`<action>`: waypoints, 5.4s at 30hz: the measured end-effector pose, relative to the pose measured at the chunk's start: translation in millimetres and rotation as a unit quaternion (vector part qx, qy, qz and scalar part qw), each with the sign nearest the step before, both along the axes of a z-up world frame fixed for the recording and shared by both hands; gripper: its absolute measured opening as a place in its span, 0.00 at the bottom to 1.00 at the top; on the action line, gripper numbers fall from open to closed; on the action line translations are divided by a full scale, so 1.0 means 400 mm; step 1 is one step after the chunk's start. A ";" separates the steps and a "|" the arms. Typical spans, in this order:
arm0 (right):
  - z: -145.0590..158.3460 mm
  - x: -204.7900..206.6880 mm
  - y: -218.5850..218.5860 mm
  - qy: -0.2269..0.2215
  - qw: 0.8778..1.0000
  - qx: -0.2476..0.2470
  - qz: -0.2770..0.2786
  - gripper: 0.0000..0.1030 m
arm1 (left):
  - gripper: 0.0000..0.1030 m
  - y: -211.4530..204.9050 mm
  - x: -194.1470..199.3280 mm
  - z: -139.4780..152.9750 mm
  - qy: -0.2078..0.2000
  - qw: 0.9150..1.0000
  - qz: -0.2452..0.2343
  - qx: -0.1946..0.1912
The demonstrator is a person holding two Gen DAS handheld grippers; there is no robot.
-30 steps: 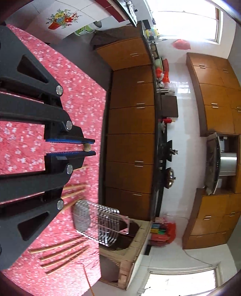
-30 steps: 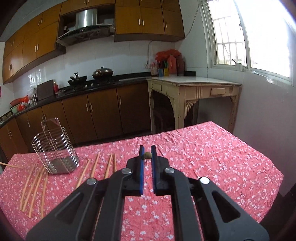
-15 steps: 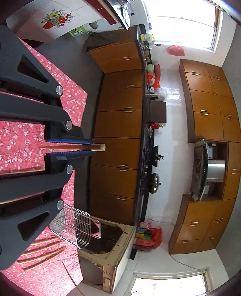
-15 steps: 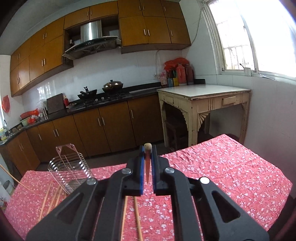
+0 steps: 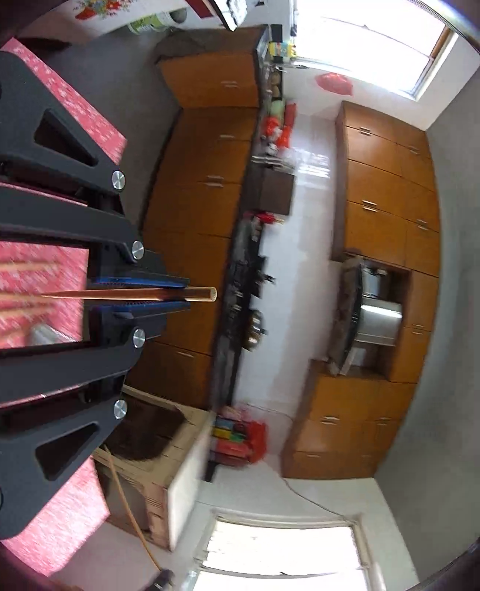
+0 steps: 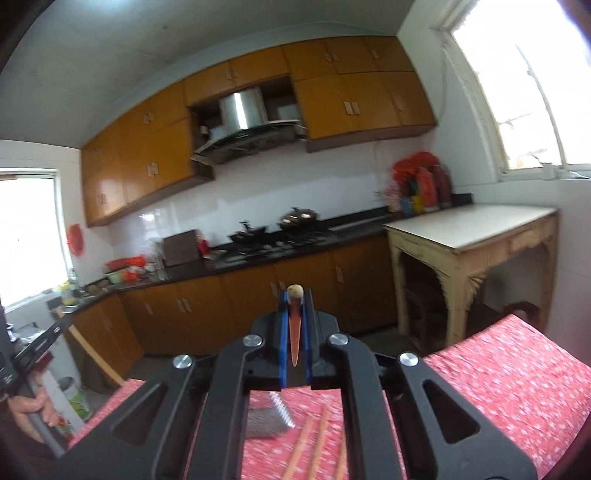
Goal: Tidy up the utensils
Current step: 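Lift both held chopsticks upright and carry them toward the wire holder, then lower both chopsticks into the wire holder and open both grippers, then close the left gripper on a loose chopstick while the right gripper grasps another, then lift both held chopsticks upright and carry them above the wire holder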
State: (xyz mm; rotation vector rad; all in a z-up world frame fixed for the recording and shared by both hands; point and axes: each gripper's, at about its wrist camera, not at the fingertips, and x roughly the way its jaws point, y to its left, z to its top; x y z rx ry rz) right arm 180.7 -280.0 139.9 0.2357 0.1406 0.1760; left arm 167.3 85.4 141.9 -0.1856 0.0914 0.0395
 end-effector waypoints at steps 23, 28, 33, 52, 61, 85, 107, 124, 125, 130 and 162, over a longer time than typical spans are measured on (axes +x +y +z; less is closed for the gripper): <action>-0.089 0.394 0.218 0.164 0.983 -0.062 0.055 0.08 | 0.07 -0.170 0.310 -0.078 0.079 0.996 -0.026 -0.011; -0.104 0.428 0.190 0.155 0.987 -0.049 0.013 0.28 | 0.07 -0.165 0.340 -0.083 0.100 0.995 -0.021 -0.014; -0.111 0.405 0.141 0.151 0.987 -0.045 -0.009 0.35 | 0.08 -0.139 0.322 -0.079 0.101 0.995 -0.009 -0.009; -0.372 0.223 -0.039 0.253 0.964 -0.053 -0.060 0.36 | 0.30 0.028 0.077 -0.181 0.125 0.991 0.050 0.009; -0.649 0.134 -0.051 0.362 0.929 -0.059 -0.041 0.35 | 0.31 0.043 0.045 -0.429 0.231 0.972 0.038 0.034; -0.718 0.115 -0.109 0.387 0.914 -0.035 -0.121 0.08 | 0.33 -0.064 0.032 -0.637 0.371 0.927 -0.032 0.056; -0.731 0.161 -0.143 0.372 0.914 -0.064 -0.151 0.08 | 0.08 0.059 0.128 -0.643 0.386 0.922 0.004 0.032; -0.730 0.158 -0.147 0.371 0.915 -0.053 -0.148 0.08 | 0.09 0.060 0.128 -0.645 0.386 0.922 0.003 0.029; -0.730 0.156 -0.147 0.372 0.915 -0.053 -0.148 0.08 | 0.09 0.059 0.128 -0.645 0.386 0.922 0.002 0.028; -0.728 0.132 -0.130 0.374 0.912 -0.082 -0.147 0.09 | 0.09 0.051 0.107 -0.644 0.389 0.920 -0.001 0.050; -0.675 0.070 -0.149 0.345 0.927 -0.074 -0.126 0.31 | 0.07 0.047 -0.023 -0.555 0.326 0.942 -0.022 0.083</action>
